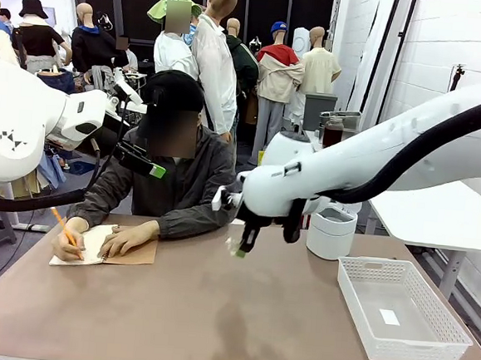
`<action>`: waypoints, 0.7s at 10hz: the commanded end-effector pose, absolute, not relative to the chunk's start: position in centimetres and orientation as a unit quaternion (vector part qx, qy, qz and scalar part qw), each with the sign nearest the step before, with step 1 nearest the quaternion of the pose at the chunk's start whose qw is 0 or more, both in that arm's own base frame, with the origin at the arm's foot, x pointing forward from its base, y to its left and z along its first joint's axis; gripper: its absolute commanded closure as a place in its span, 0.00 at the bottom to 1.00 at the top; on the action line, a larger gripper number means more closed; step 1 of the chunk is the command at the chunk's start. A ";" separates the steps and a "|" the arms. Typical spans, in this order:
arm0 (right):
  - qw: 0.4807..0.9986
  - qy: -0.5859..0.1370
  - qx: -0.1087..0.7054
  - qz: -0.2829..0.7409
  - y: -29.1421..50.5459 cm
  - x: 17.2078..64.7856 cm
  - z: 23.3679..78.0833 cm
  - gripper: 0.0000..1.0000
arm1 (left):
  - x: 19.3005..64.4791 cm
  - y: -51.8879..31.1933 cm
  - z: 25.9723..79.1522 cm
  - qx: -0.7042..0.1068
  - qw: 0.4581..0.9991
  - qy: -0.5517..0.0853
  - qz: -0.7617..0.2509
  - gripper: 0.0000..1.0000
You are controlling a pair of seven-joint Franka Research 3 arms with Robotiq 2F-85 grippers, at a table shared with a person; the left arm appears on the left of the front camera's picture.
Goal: Sort the paper based on its condition.
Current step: If a person hands you a paper, place it in the Organizing basket , and if it's crumpled, put it in the Trash can.
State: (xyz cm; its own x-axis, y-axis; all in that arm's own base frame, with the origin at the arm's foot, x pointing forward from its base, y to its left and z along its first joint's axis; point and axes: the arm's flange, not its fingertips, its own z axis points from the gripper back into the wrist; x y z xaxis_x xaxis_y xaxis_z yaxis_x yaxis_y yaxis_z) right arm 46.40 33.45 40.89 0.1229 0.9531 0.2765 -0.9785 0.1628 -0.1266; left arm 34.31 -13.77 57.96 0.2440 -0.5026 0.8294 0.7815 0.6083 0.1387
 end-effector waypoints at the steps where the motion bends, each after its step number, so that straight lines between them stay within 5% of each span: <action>1: 0.779 -0.132 0.010 0.612 29.7 46.5 41.7 0.76 | 34.4 -13.7 57.9 -0.153 0.772 -0.452 -0.420 0.00; 7: 0.830 -0.140 -0.034 0.538 23.7 48.3 43.9 0.76 | 34.4 -13.7 57.9 -0.153 0.772 -0.452 -0.420 0.00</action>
